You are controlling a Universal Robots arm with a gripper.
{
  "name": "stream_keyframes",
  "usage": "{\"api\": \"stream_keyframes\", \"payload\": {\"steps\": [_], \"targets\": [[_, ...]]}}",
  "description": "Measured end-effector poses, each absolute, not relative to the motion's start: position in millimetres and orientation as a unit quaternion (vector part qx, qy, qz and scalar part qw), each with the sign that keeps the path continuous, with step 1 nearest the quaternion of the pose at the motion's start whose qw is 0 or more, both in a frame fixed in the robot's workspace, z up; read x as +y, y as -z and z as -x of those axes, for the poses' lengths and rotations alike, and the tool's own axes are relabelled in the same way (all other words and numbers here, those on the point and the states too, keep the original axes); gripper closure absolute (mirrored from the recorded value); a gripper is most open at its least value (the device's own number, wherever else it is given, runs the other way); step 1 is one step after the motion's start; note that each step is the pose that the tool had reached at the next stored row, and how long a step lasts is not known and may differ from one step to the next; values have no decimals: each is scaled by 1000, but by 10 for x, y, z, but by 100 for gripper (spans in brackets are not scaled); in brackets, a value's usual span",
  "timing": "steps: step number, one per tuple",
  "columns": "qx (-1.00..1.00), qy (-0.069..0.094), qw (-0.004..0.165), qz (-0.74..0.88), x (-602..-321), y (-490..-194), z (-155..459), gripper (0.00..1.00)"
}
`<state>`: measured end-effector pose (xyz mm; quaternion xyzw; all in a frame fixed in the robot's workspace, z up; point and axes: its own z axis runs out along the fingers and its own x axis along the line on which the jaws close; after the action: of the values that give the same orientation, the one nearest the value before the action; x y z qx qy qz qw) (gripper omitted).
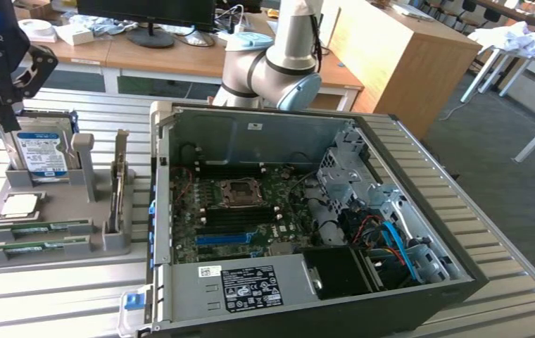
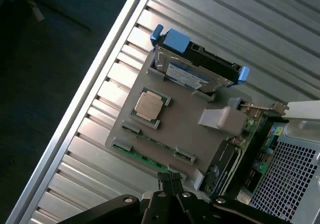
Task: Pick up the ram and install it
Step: 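Pick up the ram and move it above insertion slot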
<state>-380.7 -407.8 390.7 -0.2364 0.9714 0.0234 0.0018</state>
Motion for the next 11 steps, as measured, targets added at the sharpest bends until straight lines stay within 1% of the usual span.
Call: {"api": "stream_keyframes", "payload": {"steps": [11], "targets": [[949,-23,0,315,-4078,-3906,3806,90]]}}
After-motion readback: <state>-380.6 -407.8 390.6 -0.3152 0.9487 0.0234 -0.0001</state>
